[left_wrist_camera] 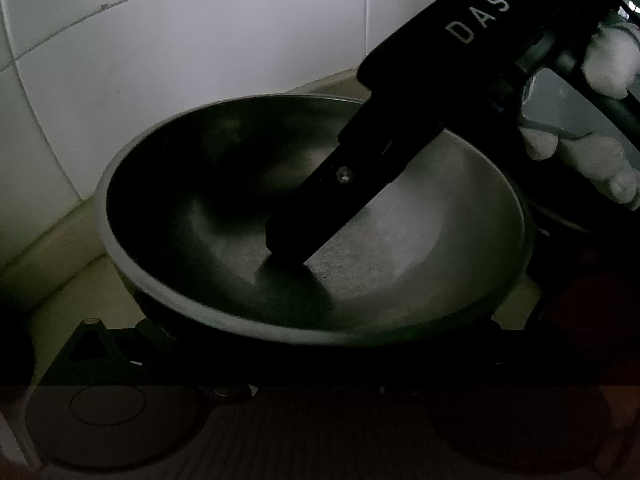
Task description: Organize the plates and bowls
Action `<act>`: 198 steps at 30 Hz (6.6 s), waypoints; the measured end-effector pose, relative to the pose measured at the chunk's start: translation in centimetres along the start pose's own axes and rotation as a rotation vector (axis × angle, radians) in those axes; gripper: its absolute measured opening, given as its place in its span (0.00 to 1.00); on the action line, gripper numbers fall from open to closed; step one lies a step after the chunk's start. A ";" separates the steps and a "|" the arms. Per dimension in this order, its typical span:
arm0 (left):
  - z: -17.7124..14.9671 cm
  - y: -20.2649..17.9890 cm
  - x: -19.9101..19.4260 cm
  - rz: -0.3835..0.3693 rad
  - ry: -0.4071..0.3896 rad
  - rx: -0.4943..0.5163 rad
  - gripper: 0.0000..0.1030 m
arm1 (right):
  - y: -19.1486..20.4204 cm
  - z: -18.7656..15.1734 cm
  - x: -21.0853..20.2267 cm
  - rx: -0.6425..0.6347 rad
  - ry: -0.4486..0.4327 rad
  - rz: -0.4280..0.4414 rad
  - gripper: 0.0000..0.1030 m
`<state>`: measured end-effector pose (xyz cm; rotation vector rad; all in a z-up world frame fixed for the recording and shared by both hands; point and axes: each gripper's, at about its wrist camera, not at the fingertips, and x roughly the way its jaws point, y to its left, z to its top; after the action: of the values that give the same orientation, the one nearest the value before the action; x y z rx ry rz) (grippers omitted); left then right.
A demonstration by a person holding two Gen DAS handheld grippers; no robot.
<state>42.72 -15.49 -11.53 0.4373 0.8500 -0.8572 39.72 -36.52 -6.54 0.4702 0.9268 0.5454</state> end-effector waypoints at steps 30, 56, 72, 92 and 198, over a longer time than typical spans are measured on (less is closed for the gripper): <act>2.1 -5.6 -6.4 0.170 0.005 -0.073 1.00 | 4.1 0.3 -4.1 -0.077 -0.071 0.026 0.66; -11.0 -19.2 -25.4 0.367 0.018 -0.283 1.00 | 23.4 -12.1 -7.3 -0.351 0.018 0.127 0.66; -18.2 -21.7 -30.0 0.323 0.090 -0.402 1.00 | 26.5 -20.2 -3.2 -0.337 0.125 0.126 0.66; -19.6 -17.2 -24.0 0.287 0.142 -0.395 1.00 | 23.7 -20.9 0.3 -0.301 0.129 0.048 0.65; -24.3 -24.5 -35.8 0.630 -0.039 -0.828 0.99 | 26.4 -36.0 -8.7 -0.368 -0.236 -0.328 0.77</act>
<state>-1.49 2.70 2.13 -0.0581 0.8803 0.0973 -1.01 -16.37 -4.18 0.0439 0.6409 0.3400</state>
